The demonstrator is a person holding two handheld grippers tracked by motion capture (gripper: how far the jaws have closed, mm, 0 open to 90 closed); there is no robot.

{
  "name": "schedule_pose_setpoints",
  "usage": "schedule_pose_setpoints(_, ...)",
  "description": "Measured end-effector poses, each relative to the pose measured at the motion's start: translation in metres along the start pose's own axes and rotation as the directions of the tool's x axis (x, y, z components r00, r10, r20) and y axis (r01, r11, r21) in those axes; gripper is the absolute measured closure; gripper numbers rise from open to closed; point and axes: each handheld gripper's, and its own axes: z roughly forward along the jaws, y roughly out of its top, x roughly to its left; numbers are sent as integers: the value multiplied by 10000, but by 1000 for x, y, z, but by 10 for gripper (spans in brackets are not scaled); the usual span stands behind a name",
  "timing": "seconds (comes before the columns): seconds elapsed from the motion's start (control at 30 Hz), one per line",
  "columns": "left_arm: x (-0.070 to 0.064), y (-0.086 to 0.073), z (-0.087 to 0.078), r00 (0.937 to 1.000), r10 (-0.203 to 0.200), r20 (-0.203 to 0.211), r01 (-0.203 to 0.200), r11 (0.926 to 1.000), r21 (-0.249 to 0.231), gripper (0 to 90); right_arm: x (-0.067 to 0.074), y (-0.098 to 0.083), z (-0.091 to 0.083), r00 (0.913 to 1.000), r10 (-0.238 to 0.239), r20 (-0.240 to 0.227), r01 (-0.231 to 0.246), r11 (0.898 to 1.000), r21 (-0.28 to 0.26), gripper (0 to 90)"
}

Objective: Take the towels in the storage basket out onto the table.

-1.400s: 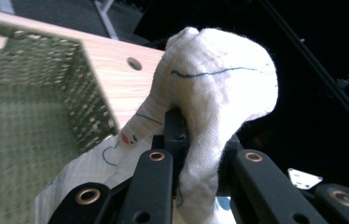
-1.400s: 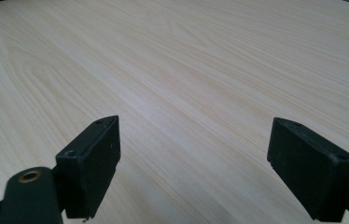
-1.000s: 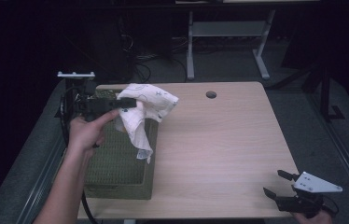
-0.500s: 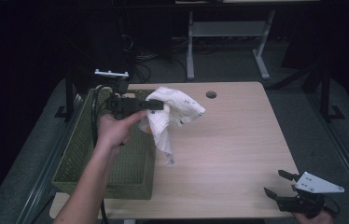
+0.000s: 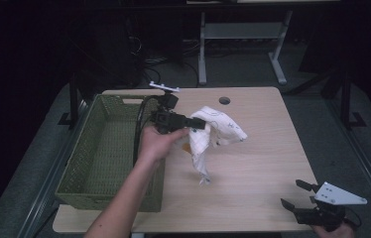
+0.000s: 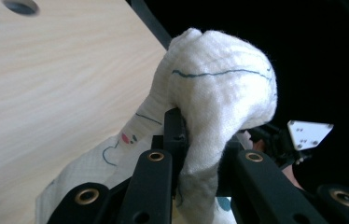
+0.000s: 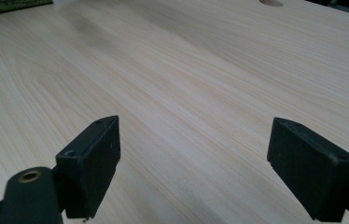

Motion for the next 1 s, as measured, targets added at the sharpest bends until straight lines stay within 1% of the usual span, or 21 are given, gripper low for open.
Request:
schedule_pose_setpoints(0.03, 0, 0, 0, 10000, 0, 0, 0, 10000, 0, 806, 0, 0, 0, 10000, 80, -23, -79, 10000, 27, 169)
schedule_pose_setpoints(0.1, -6, -1, 18, 9995, 269, -150, -264, 9990, 349, 805, 0, 0, -1, 10000, 51, -19, -51, 10000, 0, 169)
schedule_pose_setpoints(0.13, -6, -1, 18, 9995, 269, -150, -264, 9990, 349, 805, 0, 0, -1, 10000, 51, -19, -51, 10000, 0, 169)
schedule_pose_setpoints(0.17, -8, -1, 27, 9992, 378, -155, -369, 9980, 511, 802, -1, 0, 0, 10000, -72, -13, 72, 10000, -66, 170)
schedule_pose_setpoints(0.37, -20, -8, 66, 9967, 814, 35, -813, 9905, 1109, 801, -1, 1, -1, 10000, -48, -16, 48, 9999, -102, 169)
schedule_pose_setpoints(0.43, -24, -11, 79, 9971, 678, 346, -718, 9885, 1330, 801, -1, 1, -1, 10000, -79, 8, 79, 9999, -117, 169)
schedule_pose_setpoints(0.5, -34, -17, 97, 9938, 782, 788, -909, 9808, 1723, 801, -1, 1, -2, 10000, 37, 3, -37, 9999, -103, 170)
schedule_pose_setpoints(0.53, -34, -17, 97, 9938, 782, 788, -909, 9808, 1723, 801, -1, 1, -2, 10000, 37, 3, -37, 9999, -103, 170)
schedule_pose_setpoints(0.57, -37, -22, 108, 9895, 698, 1267, -943, 9755, 1987, 799, -1, 1, -3, 10000, -47, 34, 48, 9998, -212, 169)
schedule_pose_setpoints(0.6, -40, -26, 115, 9865, 752, 1457, -1065, 9696, 2205, 799, -2, 1, -4, 10000, -34, 42, 34, 9997, -233, 169)
schedule_pose_setpoints(0.63, -40, -26, 115, 9865, 752, 1457, -1065, 9696, 2205, 796, -2, 1, -4, 10000, -34, 42, 34, 9997, -233, 169)
schedule_pose_setpoints(0.67, -42, -29, 122, 9836, 793, 1617, -1173, 9635, 2408, 796, -1, 0, -5, 10000, 78, 36, -77, 9997, -231, 169)
schedule_pose_setpoints(0.7, -42, -34, 133, 9839, 839, 1575, -1242, 9556, 2672, 792, -3, 0, -6, 10000, 59, 45, -58, 9997, -236, 169)
schedule_pose_setpoints(0.73, -39, -36, 140, 9851, 896, 1465, -1281, 9516, 2792, 791, -3, 0, -7, 10000, 38, 80, -36, 9996, -276, 169)
schedule_pose_setpoints(0.77, -39, -36, 140, 9851, 896, 1465, -1281, 9516, 2792, 791, -4, -1, -7, 9999, 87, 77, -84, 9994, -322, 169)
schedule_pose_setpoints(0.8, -32, -39, 148, 9864, 689, 1495, -1116, 9473, 3001, 790, -5, -1, -8, 9999, 98, 86, -95, 9995, -302, 169)
schedule_pose_setpoints(0.83, -19, -44, 160, 9882, 364, 1491, -846, 9396, 3316, 786, -5, -1, -8, 9999, 121, 76, -119, 9994, -337, 169)
schedule_pose_setpoints(0.87, -19, -44, 160, 9882, 364, 1491, -846, 9396, 3316, 784, -5, -1, -8, 9999, 121, 76, -119, 9994, -337, 169)
schedule_pose_setpoints(0.93, -6, -51, 173, 9916, -80, 1294, -372, 9383, 3438, 782, -6, -2, -8, 9999, 65, 85, -63, 9995, -316, 169)
schedule_pose_setpoints(0.97, 2, -54, 181, 9963, -114, 852, -193, 9358, 3519, 778, -6, -2, -8, 9998, 168, 72, -166, 9995, -262, 169)
schedule_pose_setpoints(1.0, 6, -55, 184, 9968, -185, 774, -102, 9347, 3552, 765, -6, -2, -7, 9999, 76, 81, -73, 9995, -304, 169)
